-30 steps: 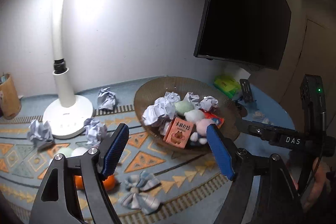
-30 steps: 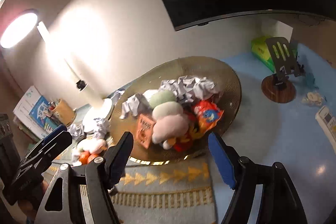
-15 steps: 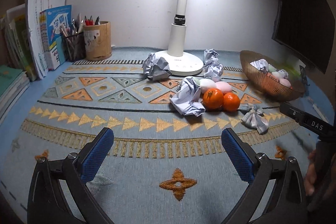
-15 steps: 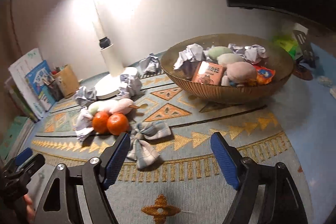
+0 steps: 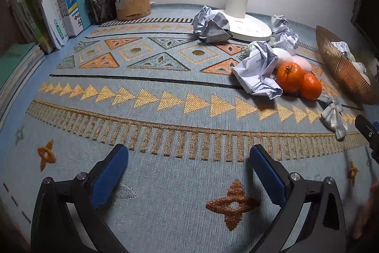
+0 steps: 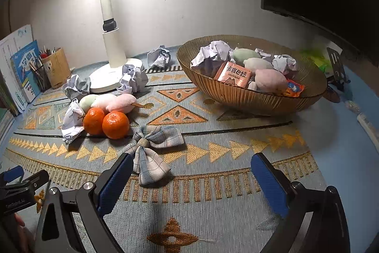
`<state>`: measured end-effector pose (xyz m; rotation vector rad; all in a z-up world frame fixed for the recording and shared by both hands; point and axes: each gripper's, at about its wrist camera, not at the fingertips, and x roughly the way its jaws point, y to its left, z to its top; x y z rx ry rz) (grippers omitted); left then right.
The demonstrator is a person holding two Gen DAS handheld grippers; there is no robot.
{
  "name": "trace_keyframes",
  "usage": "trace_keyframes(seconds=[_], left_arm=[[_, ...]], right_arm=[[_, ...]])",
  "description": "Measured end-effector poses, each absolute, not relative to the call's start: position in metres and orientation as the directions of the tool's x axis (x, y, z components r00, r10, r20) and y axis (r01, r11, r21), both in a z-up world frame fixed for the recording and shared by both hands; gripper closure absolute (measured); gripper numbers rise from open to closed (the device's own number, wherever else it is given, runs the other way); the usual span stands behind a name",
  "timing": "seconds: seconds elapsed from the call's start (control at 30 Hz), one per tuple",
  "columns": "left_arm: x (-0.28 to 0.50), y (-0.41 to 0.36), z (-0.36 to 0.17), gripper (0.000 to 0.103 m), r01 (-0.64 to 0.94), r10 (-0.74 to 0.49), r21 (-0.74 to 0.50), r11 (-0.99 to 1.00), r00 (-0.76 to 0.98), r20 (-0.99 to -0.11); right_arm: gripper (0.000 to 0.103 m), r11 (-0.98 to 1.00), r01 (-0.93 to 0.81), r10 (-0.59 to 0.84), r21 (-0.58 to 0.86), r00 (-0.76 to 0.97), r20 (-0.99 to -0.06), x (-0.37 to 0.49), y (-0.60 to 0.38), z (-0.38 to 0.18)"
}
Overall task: Organize objects
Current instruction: 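Move both grippers back toward the remaining paper balls and plaid bow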
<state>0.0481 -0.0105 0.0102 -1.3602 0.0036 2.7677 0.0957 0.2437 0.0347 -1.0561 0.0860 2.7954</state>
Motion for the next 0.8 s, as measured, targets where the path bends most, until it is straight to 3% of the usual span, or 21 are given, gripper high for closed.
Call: trace_keyframes(seconds=[0.8], left_arm=[[0.0458, -0.0056, 0.0075, 0.000, -0.056, 0.037, -0.004, -0.998, -0.590, -0.806]], right_arm=[[0.003, -0.990, -0.137, 0.119, -0.025, -0.736, -0.666, 0.0966, 0.2380, 0.0333]])
